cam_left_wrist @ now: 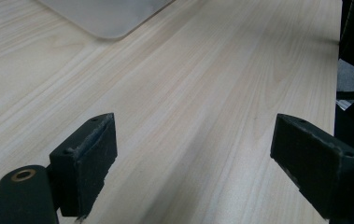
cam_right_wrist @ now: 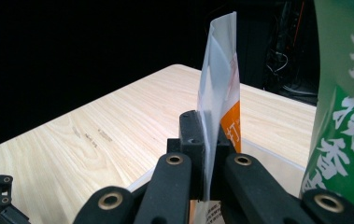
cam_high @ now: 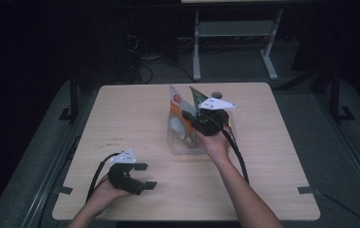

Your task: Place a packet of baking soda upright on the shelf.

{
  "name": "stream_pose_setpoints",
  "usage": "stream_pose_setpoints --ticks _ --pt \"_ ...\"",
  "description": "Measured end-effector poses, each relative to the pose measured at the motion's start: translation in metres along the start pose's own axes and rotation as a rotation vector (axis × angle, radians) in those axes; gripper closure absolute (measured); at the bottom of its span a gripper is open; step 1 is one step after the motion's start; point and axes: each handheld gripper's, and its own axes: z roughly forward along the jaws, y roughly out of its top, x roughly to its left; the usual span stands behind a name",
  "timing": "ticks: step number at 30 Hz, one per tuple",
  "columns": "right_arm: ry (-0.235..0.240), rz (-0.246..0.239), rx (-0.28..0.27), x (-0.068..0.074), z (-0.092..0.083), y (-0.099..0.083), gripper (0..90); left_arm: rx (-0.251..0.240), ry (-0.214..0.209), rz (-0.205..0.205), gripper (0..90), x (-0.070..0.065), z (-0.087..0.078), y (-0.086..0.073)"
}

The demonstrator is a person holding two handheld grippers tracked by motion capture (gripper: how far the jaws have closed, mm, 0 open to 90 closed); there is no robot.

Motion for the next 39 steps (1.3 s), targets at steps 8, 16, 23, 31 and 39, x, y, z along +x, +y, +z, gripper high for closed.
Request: stream_pose_setpoints --ticks 8,16,23,31,39 --pt "0.015 0.007 0.031 -0.001 0.003 -0.01 90.0 0.028 0.001 0.025 14.3 -0.001 0.003 -0.001" --pt "0.012 -0.015 0.047 -0.002 -0.002 -0.012 90.0 0.045 0.003 0.037 14.3 -0.001 0.006 -0.002" --pt "-0.001 -0.03 0.066 -0.004 -0.004 -0.011 88.3 0.062 0.006 0.042 14.3 -0.001 0.008 -0.002" --pt "0.014 -0.017 0.093 -0.004 -0.013 -0.012 73.7 0.07 0.009 0.053 14.3 0.0 0.01 -0.001" --pt "0.005 -0.001 0.139 0.002 -0.029 -0.014 53.6 0.068 0.011 0.069 14.3 -0.001 0.011 -0.002"
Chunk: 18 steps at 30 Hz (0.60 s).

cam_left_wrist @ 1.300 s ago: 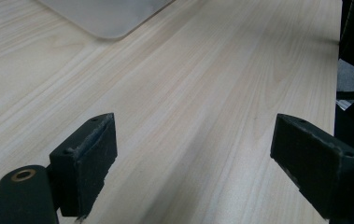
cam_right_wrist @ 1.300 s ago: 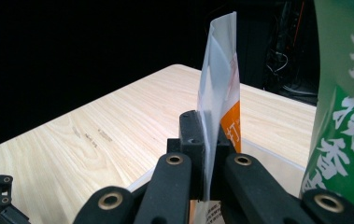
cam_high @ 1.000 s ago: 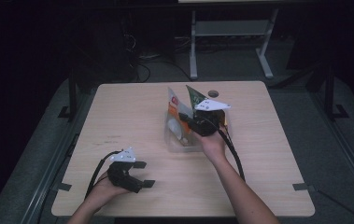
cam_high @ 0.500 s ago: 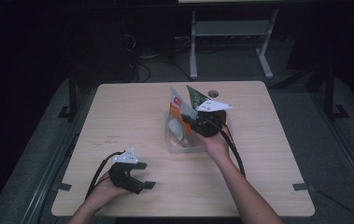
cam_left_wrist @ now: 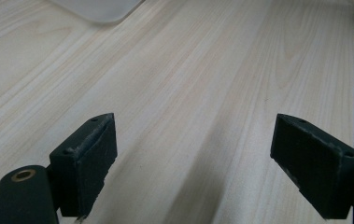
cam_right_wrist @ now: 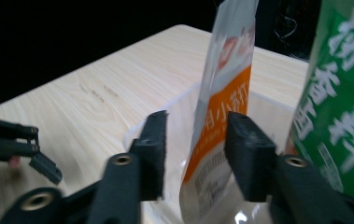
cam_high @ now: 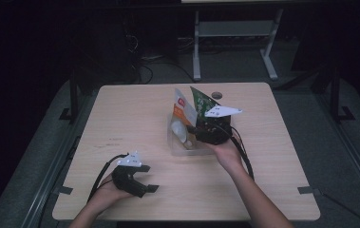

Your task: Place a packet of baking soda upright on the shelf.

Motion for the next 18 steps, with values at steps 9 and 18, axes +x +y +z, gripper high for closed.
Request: stream_pose_setpoints --ticks 9,18 --pt "-0.005 -0.01 0.024 -0.005 -0.024 -0.014 42.9 0.0 0.001 0.02 14.3 0.0 0.0 -0.001" --pt "0.025 -0.028 0.032 -0.008 -0.036 -0.025 39.3 -0.008 0.009 0.026 14.4 0.001 -0.002 -0.001"
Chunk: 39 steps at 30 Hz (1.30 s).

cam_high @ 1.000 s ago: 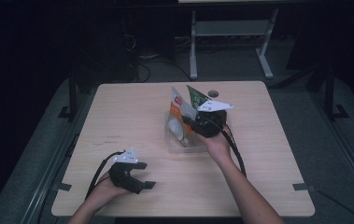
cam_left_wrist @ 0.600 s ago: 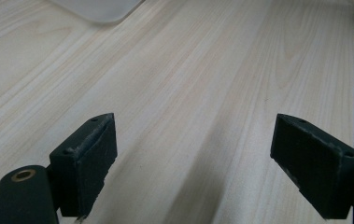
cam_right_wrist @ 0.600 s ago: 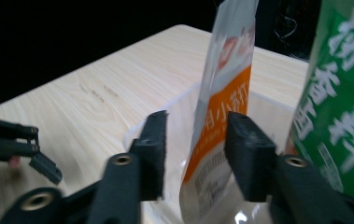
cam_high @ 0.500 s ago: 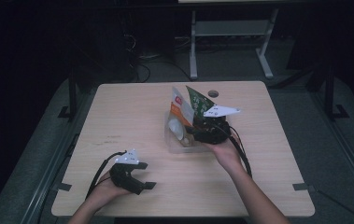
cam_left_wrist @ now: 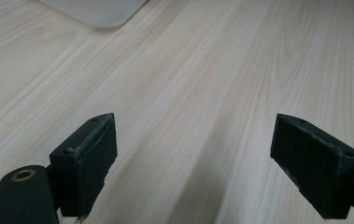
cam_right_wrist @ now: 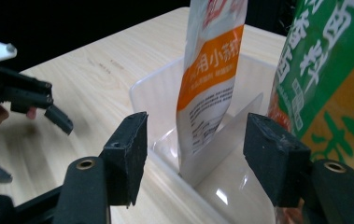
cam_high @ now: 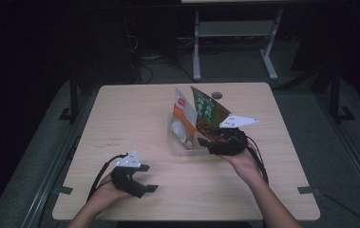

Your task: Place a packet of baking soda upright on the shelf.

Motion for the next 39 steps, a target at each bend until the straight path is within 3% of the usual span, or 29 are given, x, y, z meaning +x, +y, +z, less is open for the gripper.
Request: stream_pose_setpoints --ticks 19,39 --pt "0.032 -0.032 0.037 0.003 -0.018 -0.019 36.9 -0.007 -0.008 -0.004 14.7 0.0 0.0 -0.001" --pt "0.054 -0.109 0.096 0.004 -0.034 -0.055 30.5 0.02 -0.024 0.042 14.7 -0.003 -0.001 -0.002"
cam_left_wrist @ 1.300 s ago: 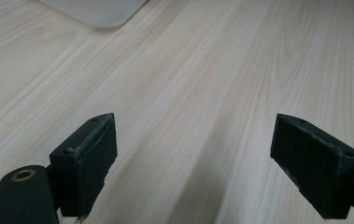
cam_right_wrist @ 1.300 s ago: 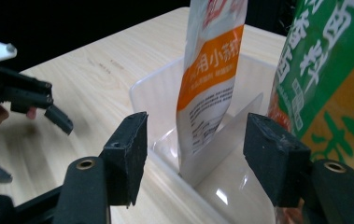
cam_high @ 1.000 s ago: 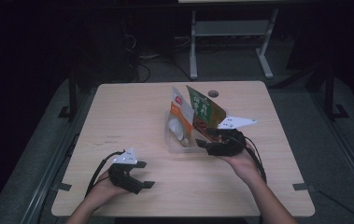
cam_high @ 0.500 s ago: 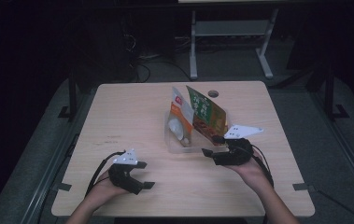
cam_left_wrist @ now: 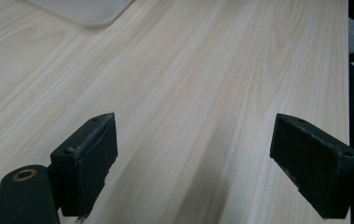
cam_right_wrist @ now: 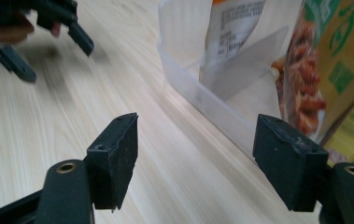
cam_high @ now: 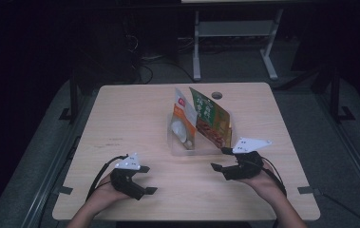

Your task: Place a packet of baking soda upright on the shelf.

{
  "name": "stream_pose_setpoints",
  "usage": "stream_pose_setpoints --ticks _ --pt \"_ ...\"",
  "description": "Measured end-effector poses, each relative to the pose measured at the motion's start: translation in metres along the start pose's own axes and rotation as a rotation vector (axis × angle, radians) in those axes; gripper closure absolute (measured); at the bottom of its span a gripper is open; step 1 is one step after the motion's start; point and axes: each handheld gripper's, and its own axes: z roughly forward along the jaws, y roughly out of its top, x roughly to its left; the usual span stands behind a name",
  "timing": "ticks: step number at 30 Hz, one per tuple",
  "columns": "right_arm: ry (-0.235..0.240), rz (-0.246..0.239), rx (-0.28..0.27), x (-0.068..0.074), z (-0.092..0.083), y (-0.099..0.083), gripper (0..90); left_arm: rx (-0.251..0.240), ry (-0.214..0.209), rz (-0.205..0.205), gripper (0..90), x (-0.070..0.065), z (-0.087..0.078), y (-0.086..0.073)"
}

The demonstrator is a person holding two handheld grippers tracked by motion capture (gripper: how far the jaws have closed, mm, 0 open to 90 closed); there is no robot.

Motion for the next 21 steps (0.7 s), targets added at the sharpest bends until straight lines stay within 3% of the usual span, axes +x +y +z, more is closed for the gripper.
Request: stream_pose_setpoints --ticks 12,16,21 --pt "0.013 -0.078 0.161 -0.002 0.001 -0.032 24.0 0.054 -0.023 0.062 14.6 -0.004 0.003 -0.002" --pt "0.013 -0.093 0.191 -0.003 0.005 -0.036 24.0 0.064 -0.016 0.069 14.5 -0.004 0.004 -0.003" --pt "0.025 -0.091 0.185 -0.003 0.006 -0.036 22.9 0.07 -0.014 0.073 14.5 -0.003 0.003 -0.003"
